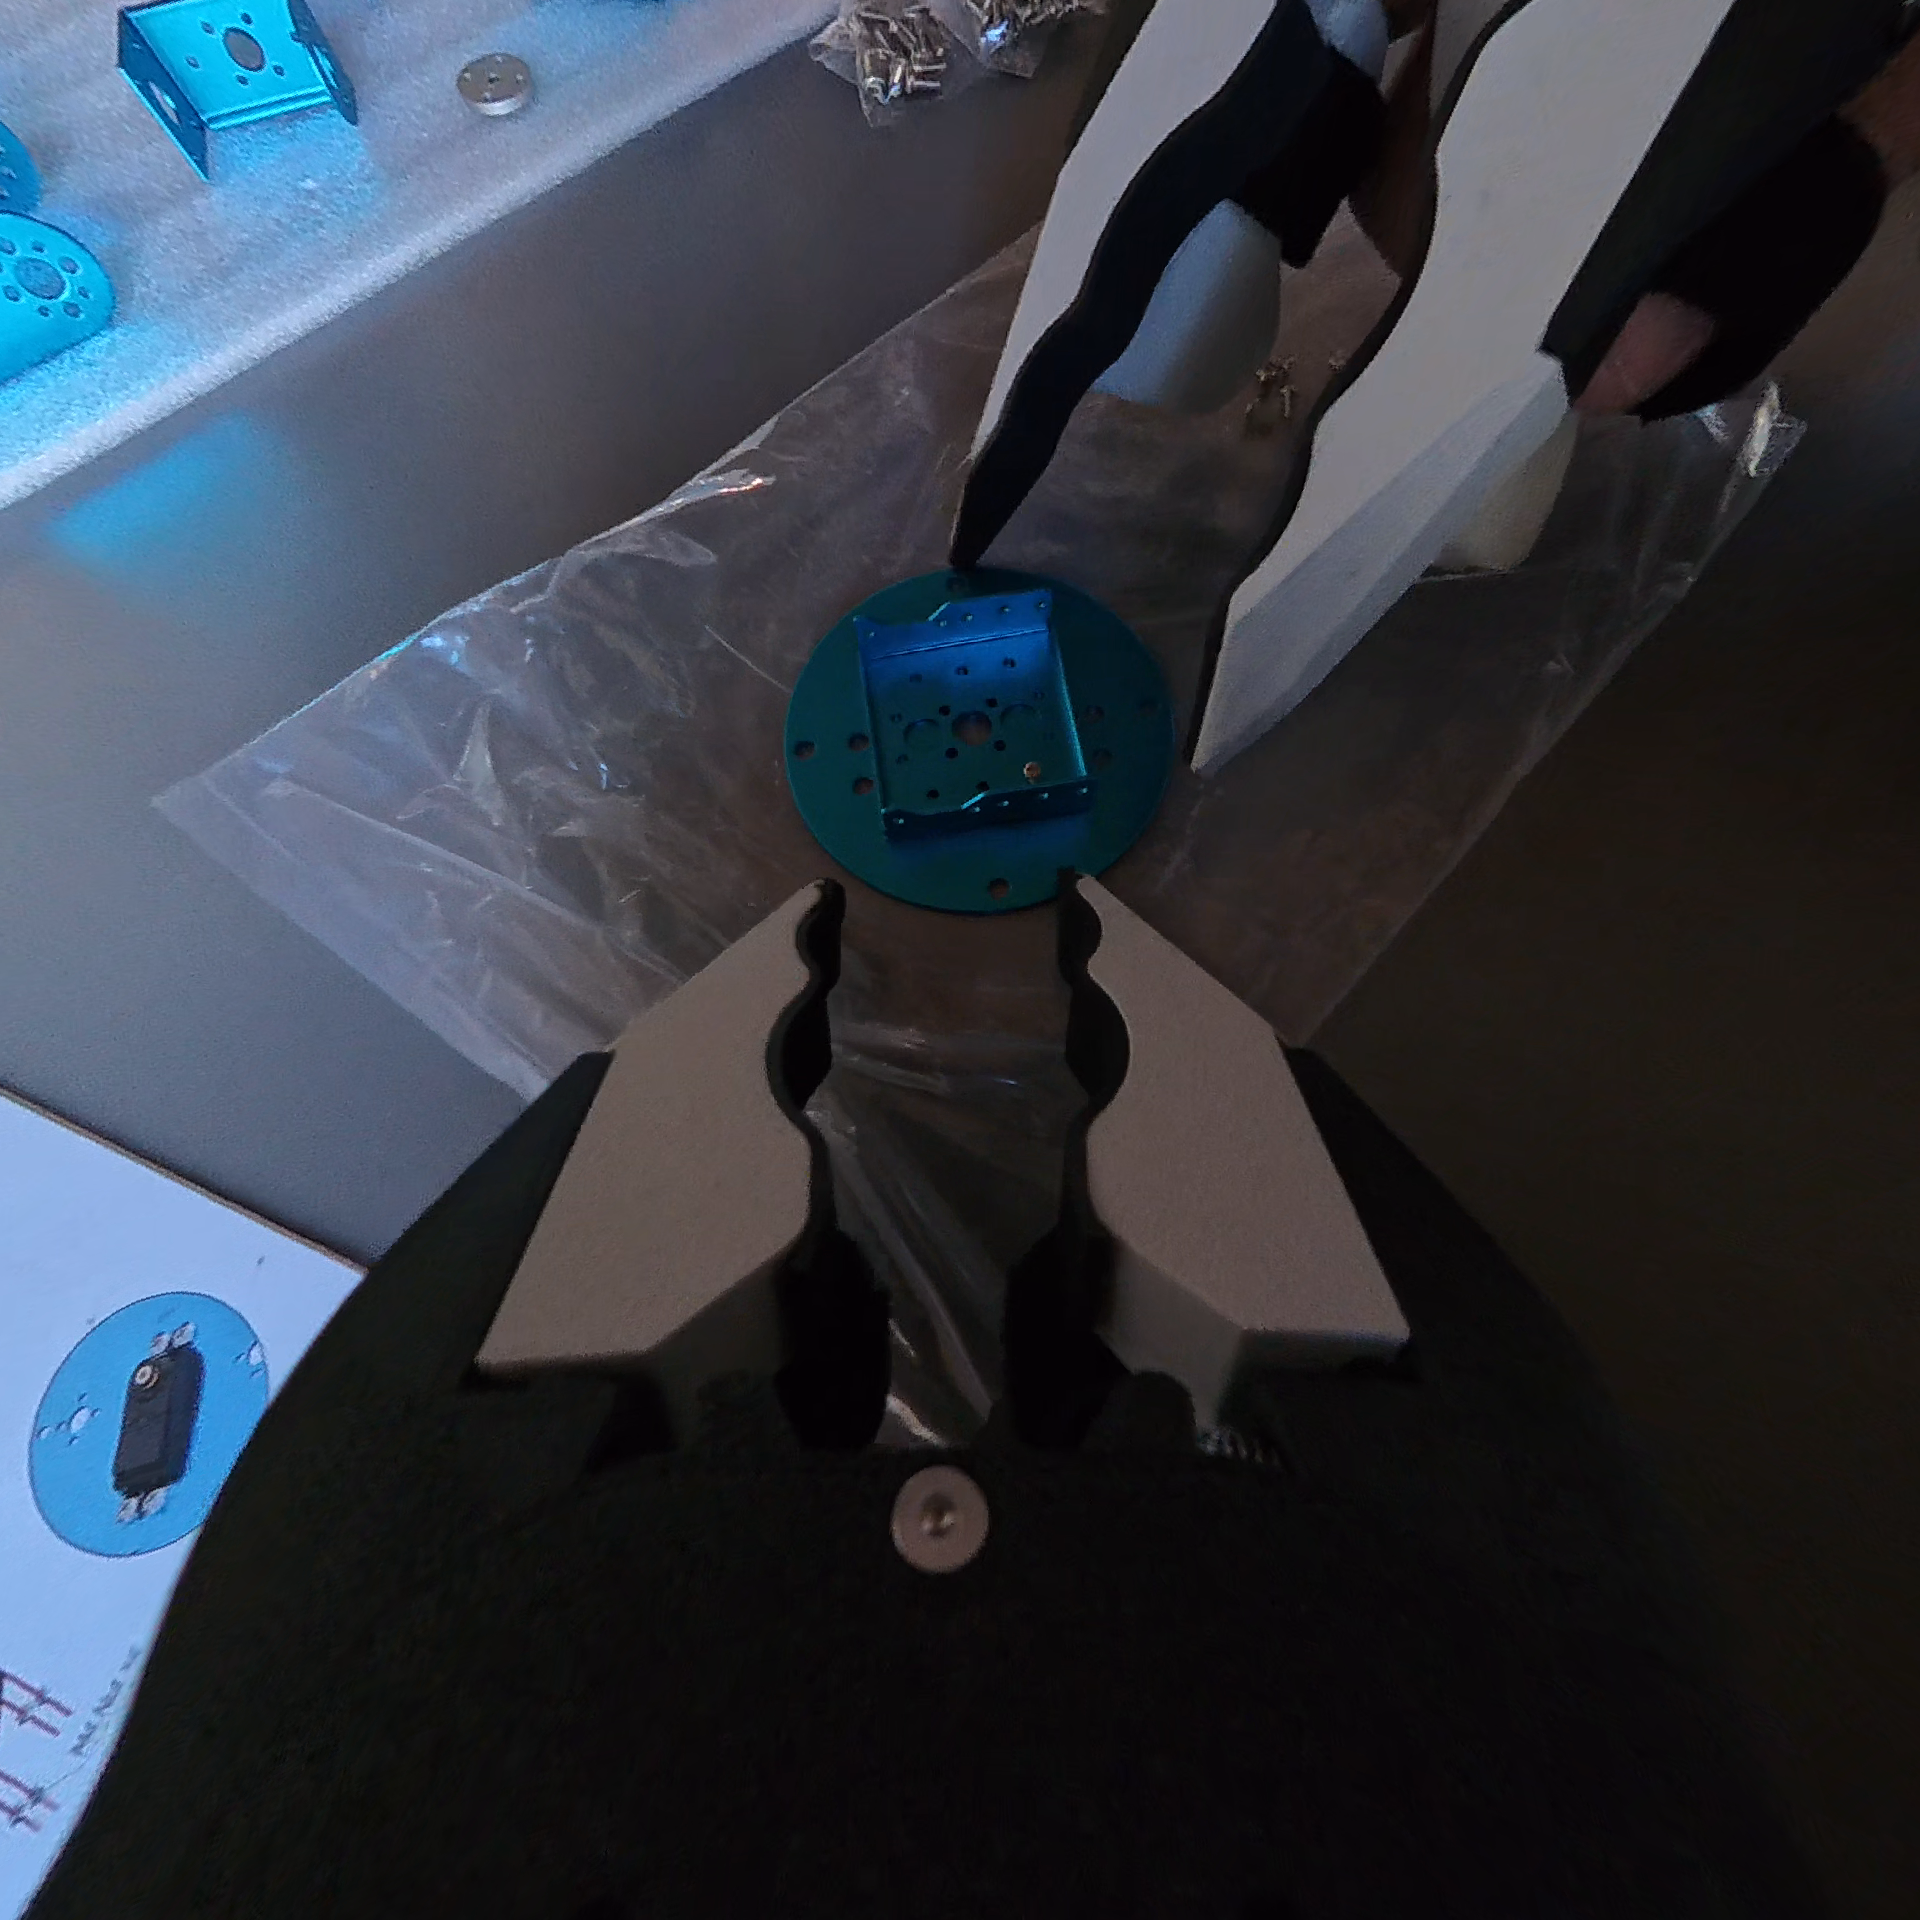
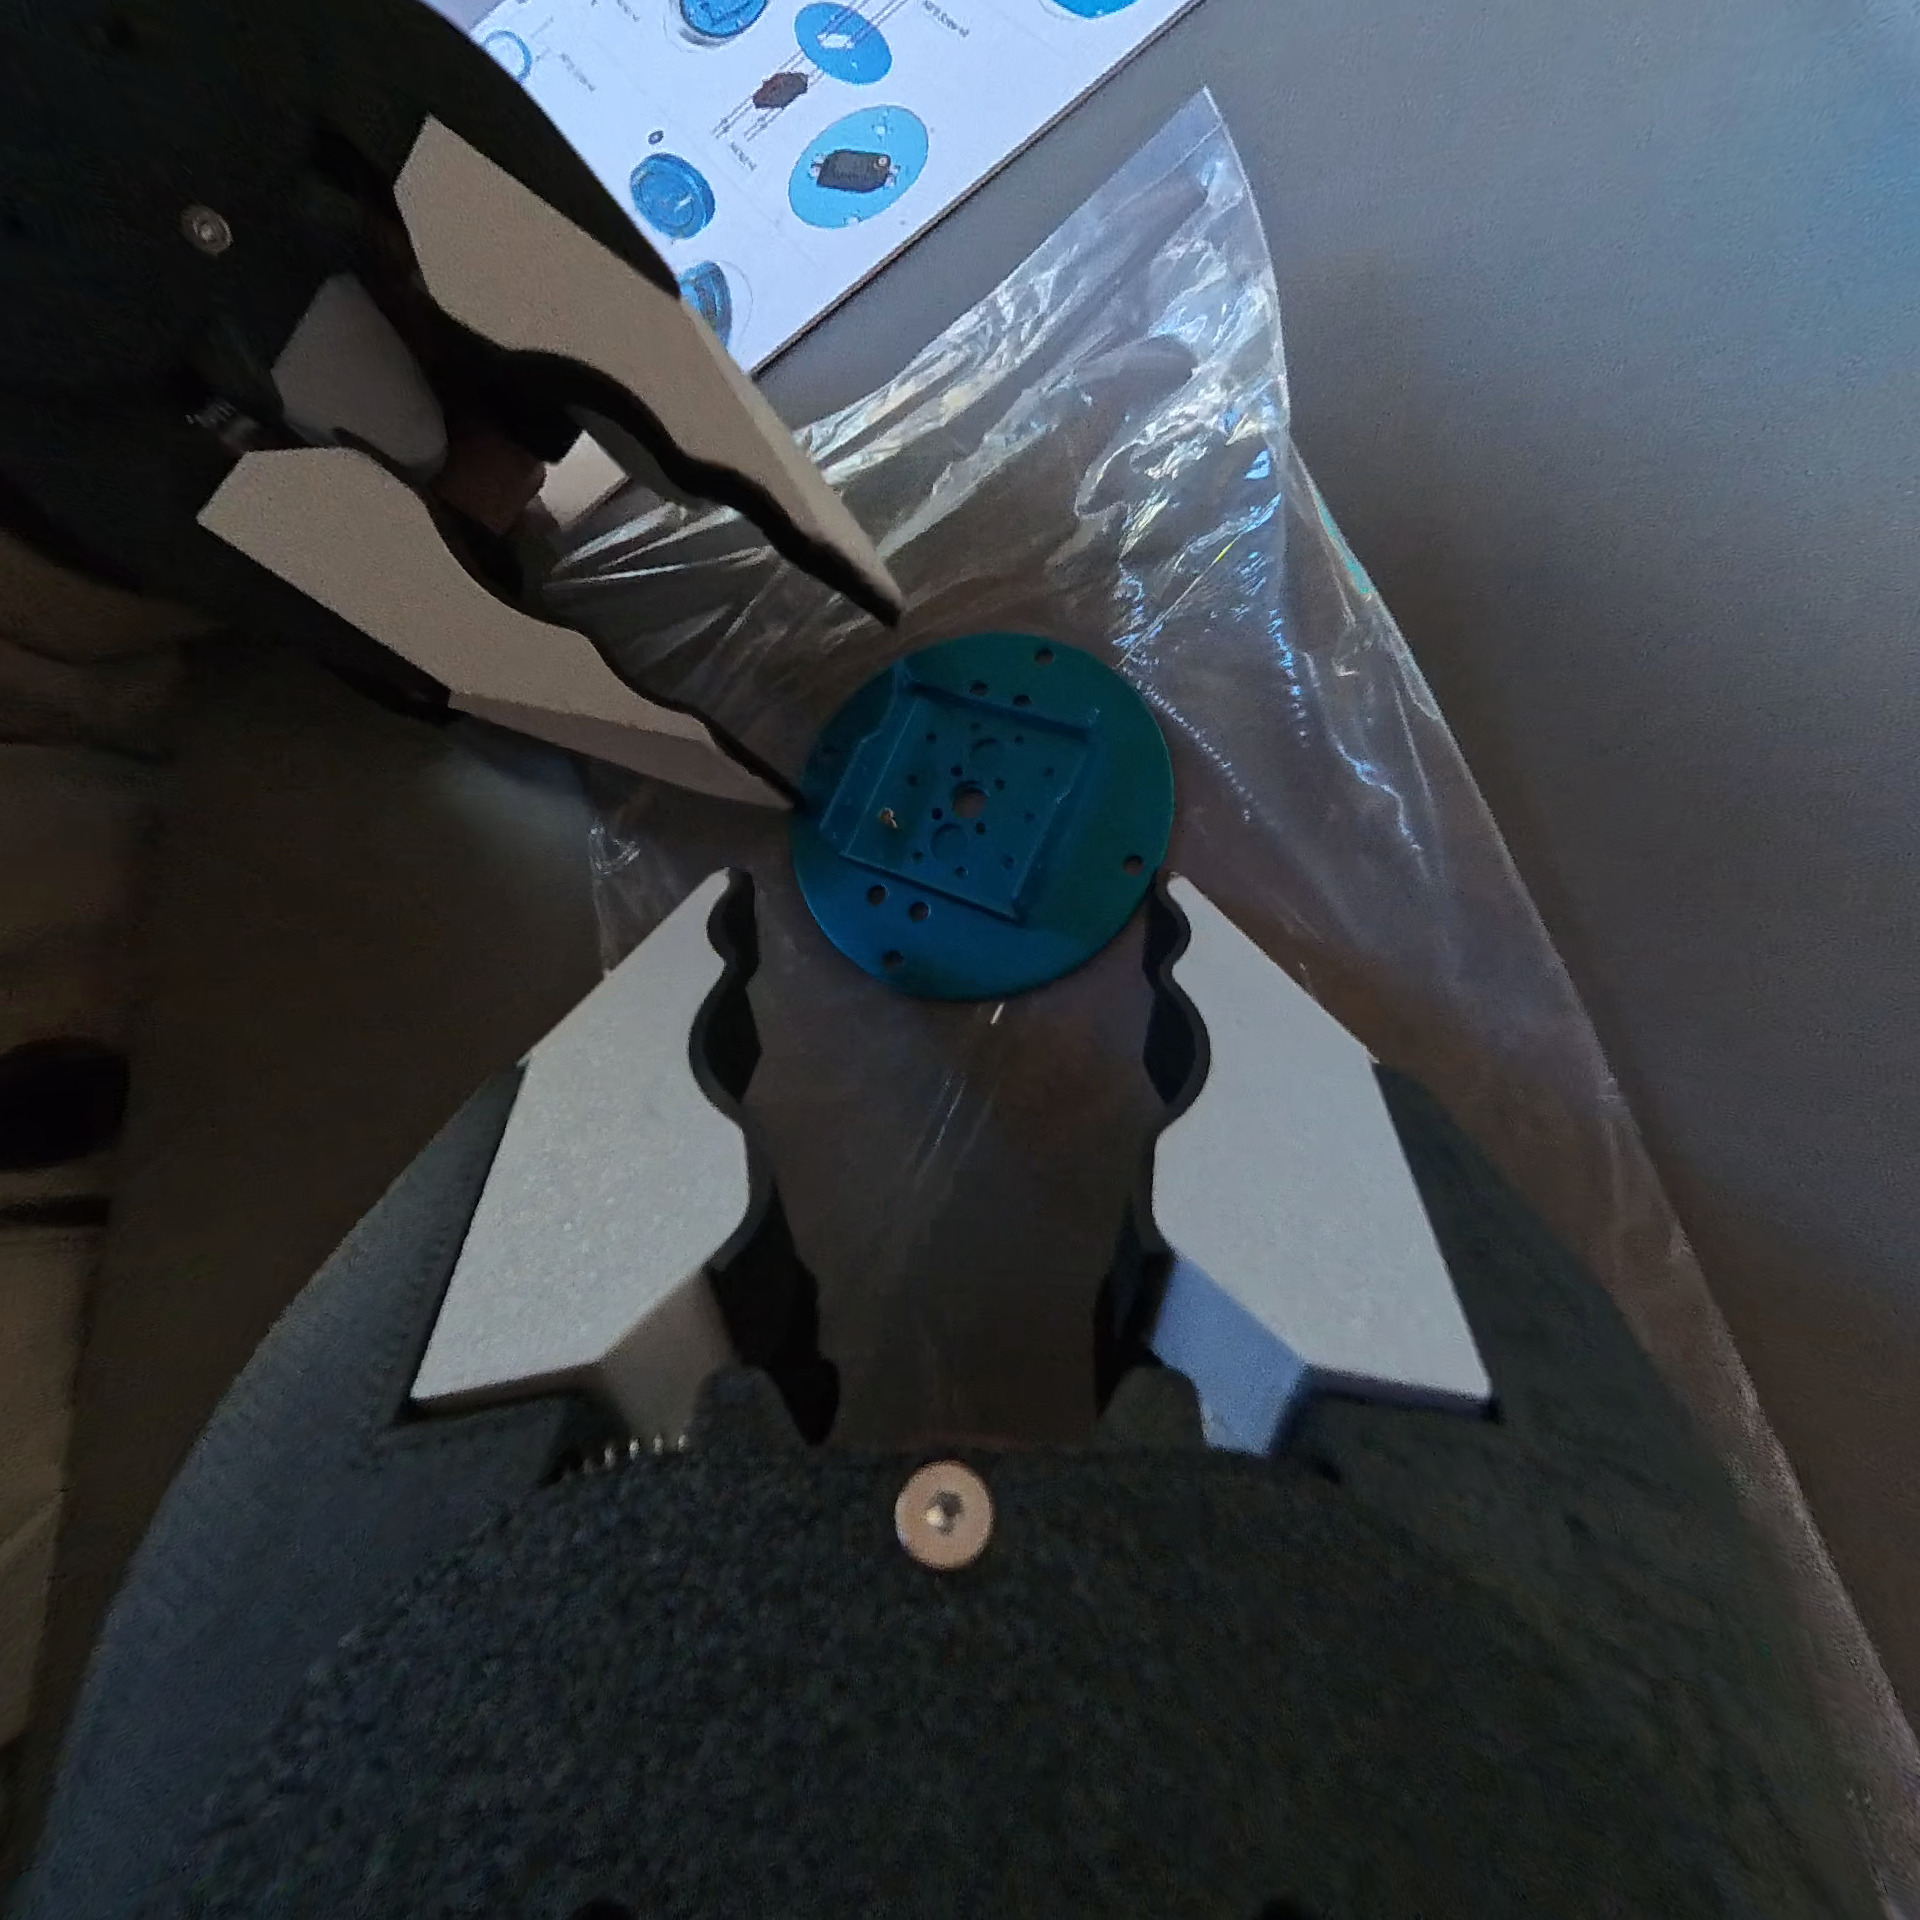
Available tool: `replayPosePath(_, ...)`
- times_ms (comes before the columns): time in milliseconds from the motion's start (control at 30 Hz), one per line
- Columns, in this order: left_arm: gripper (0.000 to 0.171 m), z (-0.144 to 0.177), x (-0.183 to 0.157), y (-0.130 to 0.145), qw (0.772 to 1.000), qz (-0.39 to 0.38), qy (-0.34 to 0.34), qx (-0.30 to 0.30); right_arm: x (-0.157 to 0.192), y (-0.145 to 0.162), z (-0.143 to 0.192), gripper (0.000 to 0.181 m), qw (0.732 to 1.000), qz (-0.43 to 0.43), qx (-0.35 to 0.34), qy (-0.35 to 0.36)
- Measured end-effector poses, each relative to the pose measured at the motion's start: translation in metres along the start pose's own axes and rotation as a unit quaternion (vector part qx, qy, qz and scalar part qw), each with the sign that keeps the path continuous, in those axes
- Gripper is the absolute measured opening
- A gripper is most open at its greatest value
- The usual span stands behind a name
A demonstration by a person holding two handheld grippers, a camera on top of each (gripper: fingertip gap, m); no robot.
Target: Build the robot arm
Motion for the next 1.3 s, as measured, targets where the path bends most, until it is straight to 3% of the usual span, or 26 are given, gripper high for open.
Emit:
replayPosePath(133, 0.027, -0.001, -0.006, 0.0, 1.0, -0.008, 0.018, 0.002, -0.002, -0.002, 0.0, 0.075, 0.999, -0.036, -0.012, -0.018)
replayPosePath(267, 0.025, -0.001, -0.007, 0.0, 1.0, -0.012, 0.019, 0.002, -0.007, -0.003, 0.003, 0.072, 0.994, -0.095, -0.033, -0.05)
replayPosePath(533, 0.025, -0.001, -0.007, 0.0, 1.0, -0.014, 0.021, 0.0, -0.011, -0.006, 0.01, 0.063, 0.987, -0.128, -0.064, -0.071)
replayPosePath(800, 0.025, 0.0, -0.007, 0.0, 1.0, -0.013, 0.027, -0.004, -0.022, -0.007, 0.015, 0.044, 0.953, -0.242, -0.115, -0.14)
replayPosePath(867, 0.025, 0.001, -0.007, 0.0, 1.0, -0.014, 0.028, -0.006, -0.023, -0.009, 0.017, 0.035, 0.943, -0.263, -0.127, -0.162)
replayPosePath(900, 0.023, 0.001, -0.006, 0.0, 1.0, -0.014, 0.027, -0.006, -0.021, -0.009, 0.018, 0.022, 0.937, -0.268, -0.127, -0.185)
replayPosePath(967, 0.022, 0.0, -0.007, 0.0, 1.0, -0.015, 0.026, -0.004, -0.012, -0.009, 0.012, 0.016, 0.924, -0.28, -0.115, -0.232)
replayPosePath(1300, 0.022, 0.0, -0.006, 0.0, 1.0, -0.019, 0.02, 0.0, -0.012, 0.0, -0.001, 0.005, 0.936, -0.289, -0.064, -0.192)
Point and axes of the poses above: each gripper's, where its closed fingertips meet, z back along the fingers, y out of its underside, x = y × z across the jaws, the point moved 6 cm from there along z, back along the fingers, and after that the axes turned 4 degrees about y, right-handed, at the moved point
